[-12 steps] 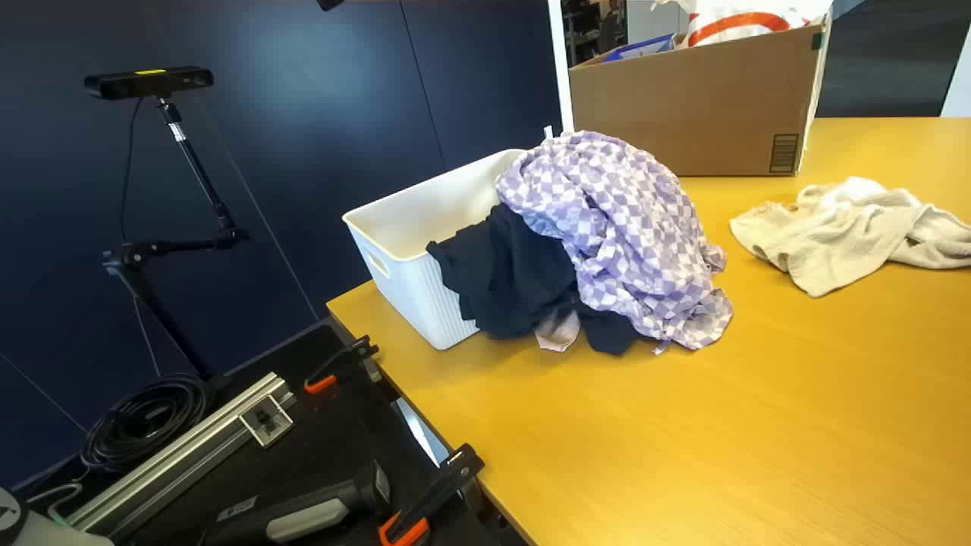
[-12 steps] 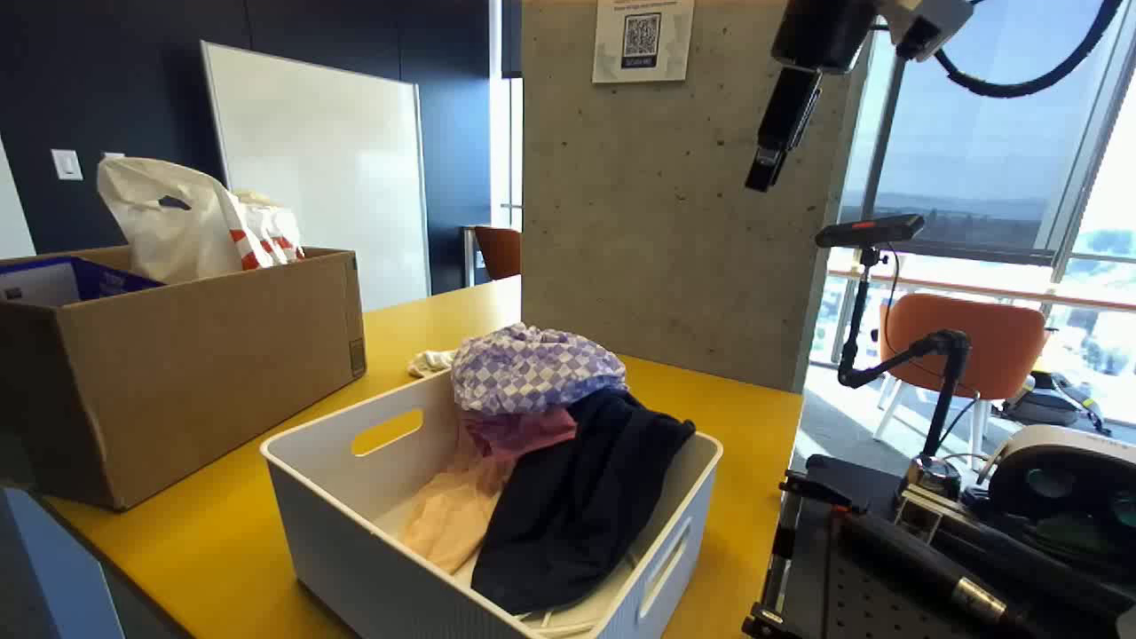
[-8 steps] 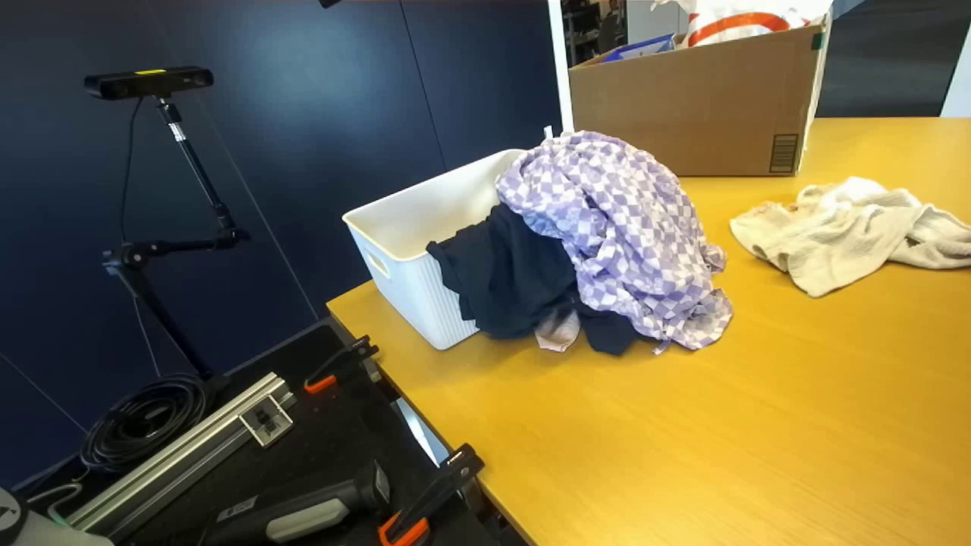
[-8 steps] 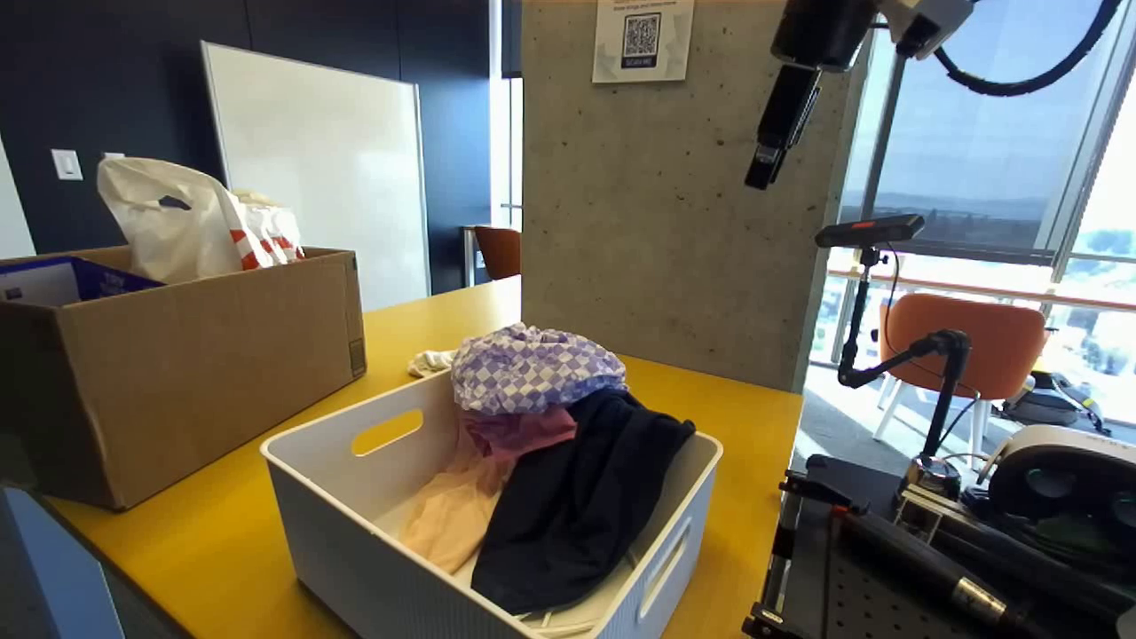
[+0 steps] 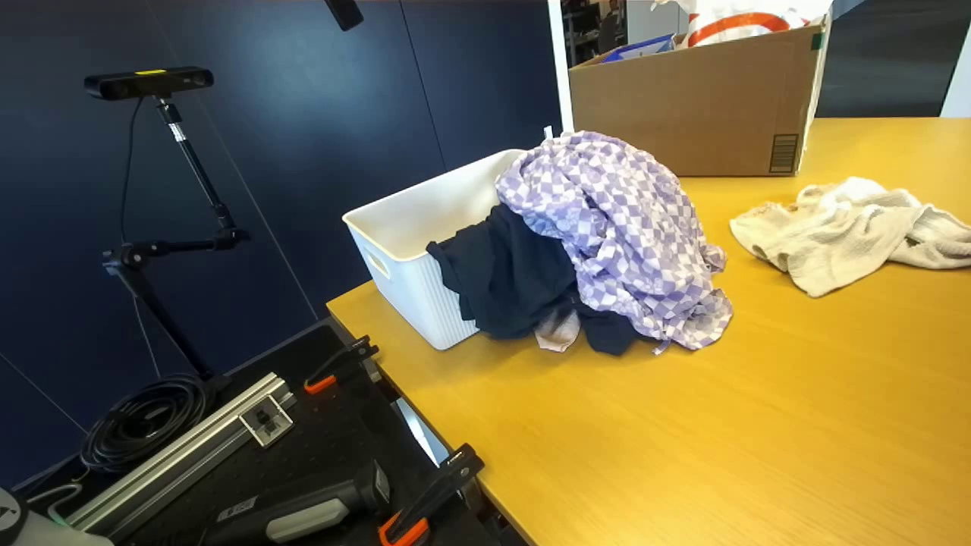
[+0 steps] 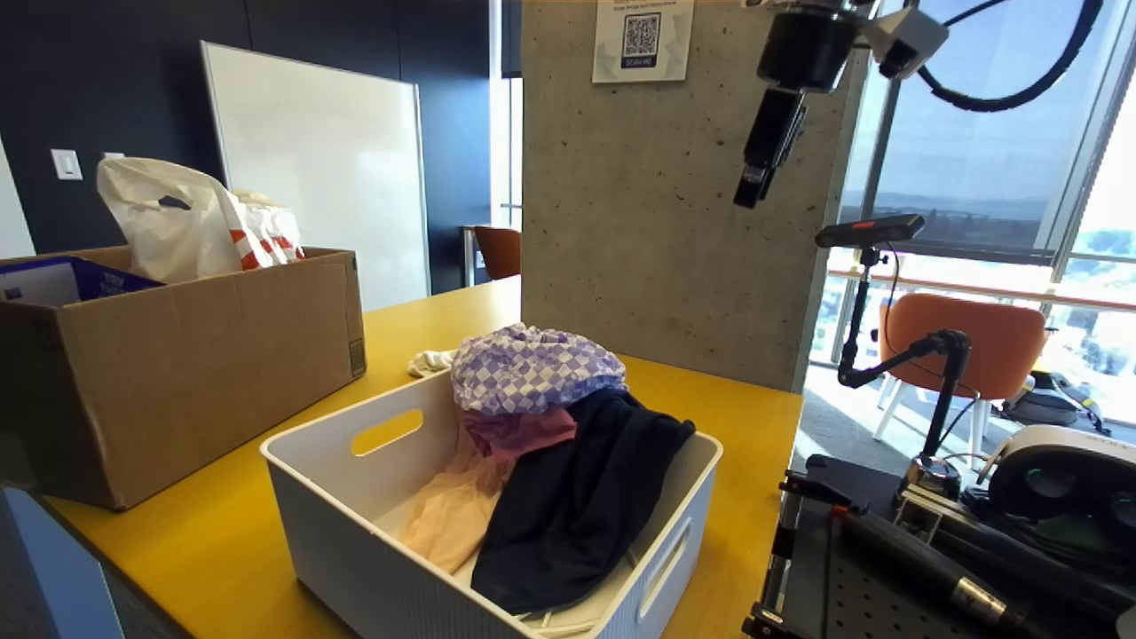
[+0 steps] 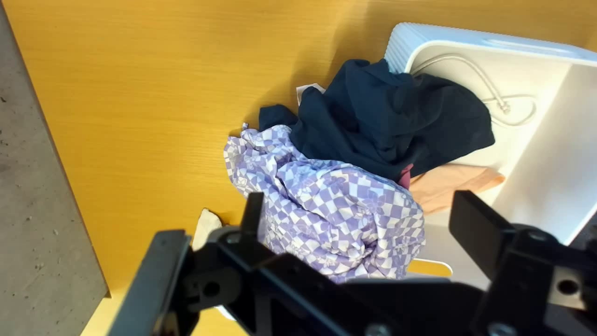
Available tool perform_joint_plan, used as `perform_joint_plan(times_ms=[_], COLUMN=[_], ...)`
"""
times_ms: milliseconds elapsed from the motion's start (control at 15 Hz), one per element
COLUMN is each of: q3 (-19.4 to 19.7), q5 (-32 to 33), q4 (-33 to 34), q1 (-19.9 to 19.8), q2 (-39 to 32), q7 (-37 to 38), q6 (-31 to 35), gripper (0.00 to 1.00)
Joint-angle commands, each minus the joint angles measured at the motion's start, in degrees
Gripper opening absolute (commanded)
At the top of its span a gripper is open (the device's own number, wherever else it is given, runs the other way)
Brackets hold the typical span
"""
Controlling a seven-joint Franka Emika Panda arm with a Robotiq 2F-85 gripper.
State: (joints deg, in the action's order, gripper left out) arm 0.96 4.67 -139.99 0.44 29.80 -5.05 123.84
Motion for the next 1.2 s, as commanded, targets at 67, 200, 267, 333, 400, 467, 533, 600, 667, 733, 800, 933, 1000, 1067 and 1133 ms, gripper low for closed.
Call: perform_joint_plan(times_ms=[67, 200, 267, 333, 400, 467, 533, 600, 667, 733, 800, 933, 1000, 1067, 1133], q3=[1.39, 0.68, -0.3, -1.61, -2.63, -3.48, -3.99, -4.35, -4.64, -4.76, -4.73, -4.7, -4.73, -4.73, -4.73], q5=[0.6, 1.63, 3.16, 5.57, 8.05, 10.21, 11.97, 12.54, 12.76, 13.19, 13.15, 11.96, 12.25, 12.28, 12.66], q4=[2.66, 5.2, 6.84, 9.18, 11.57, 14.01, 16.4, 18.8, 20.86, 23.03, 24.91, 28.93, 30.31, 31.71, 32.76], q1=[-0.62, -0.57, -0.59, -0.56, -0.29, 0.3, 0.91, 1.6, 2.3, 3.04, 3.65, 4.88, 5.66, 6.25, 7.1], q2=[-12.27, -18.55, -21.73, -24.57, -27.09, -29.47, -31.97, -34.51, -36.74, -39.48, -41.3, -45.58, -46.92, -48.17, -48.98], q7=[-1.55, -1.14, 0.12, 2.17, 4.09, 5.85, 7.03, 7.41, 7.54, 7.63, 7.31, 6.34, 6.39, 6.22, 6.63], q6=[9.28, 13.01, 14.72, 14.77, 13.87, 12.6, 12.03, 11.36, 10.75, 10.32, 9.22, 6.67, 5.52, 4.52, 3.25], gripper=[1.0, 1.0, 1.0, 1.0, 1.0, 1.0, 1.0, 1.0, 1.0, 1.0, 1.0, 1.0, 1.0, 1.0, 1.0])
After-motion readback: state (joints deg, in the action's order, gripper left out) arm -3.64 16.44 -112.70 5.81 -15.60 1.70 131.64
